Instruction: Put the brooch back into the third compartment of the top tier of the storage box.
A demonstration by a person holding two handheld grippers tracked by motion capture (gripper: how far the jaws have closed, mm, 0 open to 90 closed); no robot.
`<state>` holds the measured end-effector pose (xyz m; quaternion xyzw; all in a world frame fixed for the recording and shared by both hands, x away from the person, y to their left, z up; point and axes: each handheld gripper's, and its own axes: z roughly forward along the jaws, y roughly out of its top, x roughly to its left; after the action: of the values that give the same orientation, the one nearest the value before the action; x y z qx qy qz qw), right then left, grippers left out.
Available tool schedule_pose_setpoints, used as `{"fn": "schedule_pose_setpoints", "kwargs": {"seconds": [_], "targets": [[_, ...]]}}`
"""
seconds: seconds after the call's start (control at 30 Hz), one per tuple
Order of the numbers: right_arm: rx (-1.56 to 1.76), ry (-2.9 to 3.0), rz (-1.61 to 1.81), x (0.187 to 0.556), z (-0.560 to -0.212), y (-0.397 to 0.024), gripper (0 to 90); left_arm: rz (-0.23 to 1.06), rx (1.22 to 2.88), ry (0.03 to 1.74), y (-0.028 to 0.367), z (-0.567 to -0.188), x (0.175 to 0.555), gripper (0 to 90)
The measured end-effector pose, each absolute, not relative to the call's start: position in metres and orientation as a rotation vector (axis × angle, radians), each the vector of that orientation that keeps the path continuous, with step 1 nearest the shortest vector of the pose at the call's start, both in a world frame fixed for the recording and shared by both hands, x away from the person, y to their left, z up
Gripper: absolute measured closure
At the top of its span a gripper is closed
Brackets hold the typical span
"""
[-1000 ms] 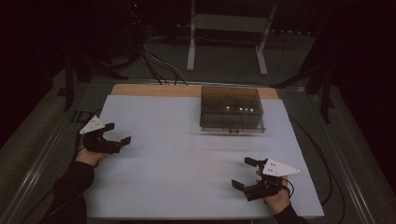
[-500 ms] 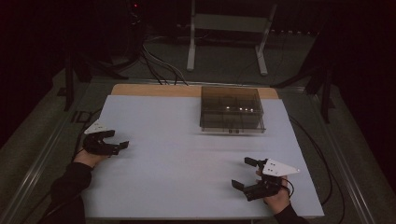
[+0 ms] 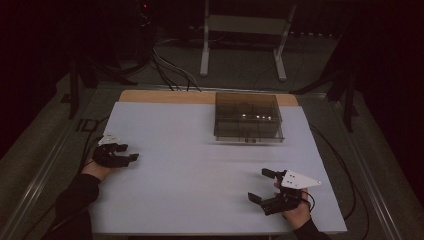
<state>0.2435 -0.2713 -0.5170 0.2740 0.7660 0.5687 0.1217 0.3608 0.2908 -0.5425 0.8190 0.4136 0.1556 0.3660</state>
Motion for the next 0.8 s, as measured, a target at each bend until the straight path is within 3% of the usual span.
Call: {"fn": "schedule_pose_setpoints", "kwargs": {"seconds": [0.33, 0.7, 0.8], "targets": [[0.800, 2.240, 1.658, 0.2435, -0.5173, -0.2708, 0.0, 0.447, 2.132, 1.031, 0.2858, -0.5439, 0.3616, 63.2], [0.803, 2.247, 1.652, 0.2436, -0.5179, -0.2703, 0.0, 0.371, 2.125, 1.043, 0.2855, -0.5430, 0.3653, 85.3], [0.797, 2.249, 1.647, 0.2432, -0.5178, -0.2700, 0.0, 0.365, 2.124, 1.047, 0.2855, -0.5428, 0.3656, 86.6]]}}
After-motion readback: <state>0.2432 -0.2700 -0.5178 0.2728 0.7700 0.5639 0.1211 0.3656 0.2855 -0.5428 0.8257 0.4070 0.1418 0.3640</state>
